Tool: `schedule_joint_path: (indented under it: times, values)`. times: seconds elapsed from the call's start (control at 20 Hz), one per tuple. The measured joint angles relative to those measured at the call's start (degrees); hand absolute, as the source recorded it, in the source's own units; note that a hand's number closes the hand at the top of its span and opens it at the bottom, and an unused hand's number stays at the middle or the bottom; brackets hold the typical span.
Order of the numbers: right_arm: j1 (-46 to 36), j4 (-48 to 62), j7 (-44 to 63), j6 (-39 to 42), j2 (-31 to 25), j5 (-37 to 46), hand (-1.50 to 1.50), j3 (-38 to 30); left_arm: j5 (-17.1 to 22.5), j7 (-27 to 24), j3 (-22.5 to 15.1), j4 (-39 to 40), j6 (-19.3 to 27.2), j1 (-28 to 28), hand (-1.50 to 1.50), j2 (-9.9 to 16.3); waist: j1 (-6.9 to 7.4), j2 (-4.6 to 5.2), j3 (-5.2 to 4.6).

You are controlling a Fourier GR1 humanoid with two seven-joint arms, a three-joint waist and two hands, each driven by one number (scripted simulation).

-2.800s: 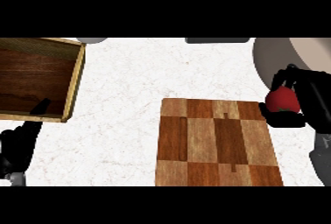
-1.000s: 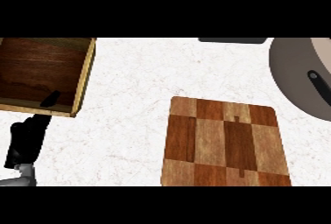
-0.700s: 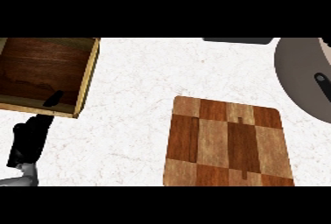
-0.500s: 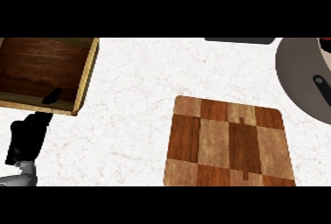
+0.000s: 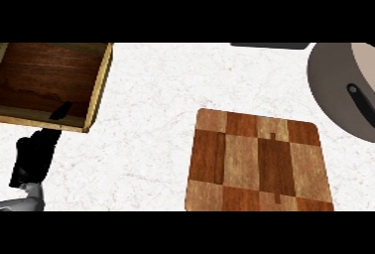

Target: Pick the tomato from the cutting board and place it in the pot

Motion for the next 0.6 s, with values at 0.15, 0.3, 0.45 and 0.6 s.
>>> schedule_joint_path:
  times: [0.15,0.3,0.45,0.6]
  values:
    - [-0.9,0.1,-2.6,1.9,-0.3,-5.0,-1.50,-4.7,0.3,0.6,0.3,-0.7,0.0,0.4,0.00,0.1,-0.35,-0.29,0.00]
    - [-0.9,1.2,-3.9,5.7,-1.8,-8.7,-1.50,-8.1,0.1,1.3,0.4,-1.3,0.2,0.3,0.00,0.1,-0.68,-0.37,-0.02]
    - [-0.1,2.5,-4.0,10.9,-3.8,-10.8,-1.50,-9.7,-0.1,1.1,0.5,-1.9,0.3,1.3,0.00,0.1,-1.18,-0.63,-0.08]
    - [2.0,3.6,-4.9,15.9,-5.6,-12.5,-1.50,-11.0,-0.1,0.3,0.8,-1.1,0.5,1.5,0.00,-0.3,-1.63,-0.69,-0.11]
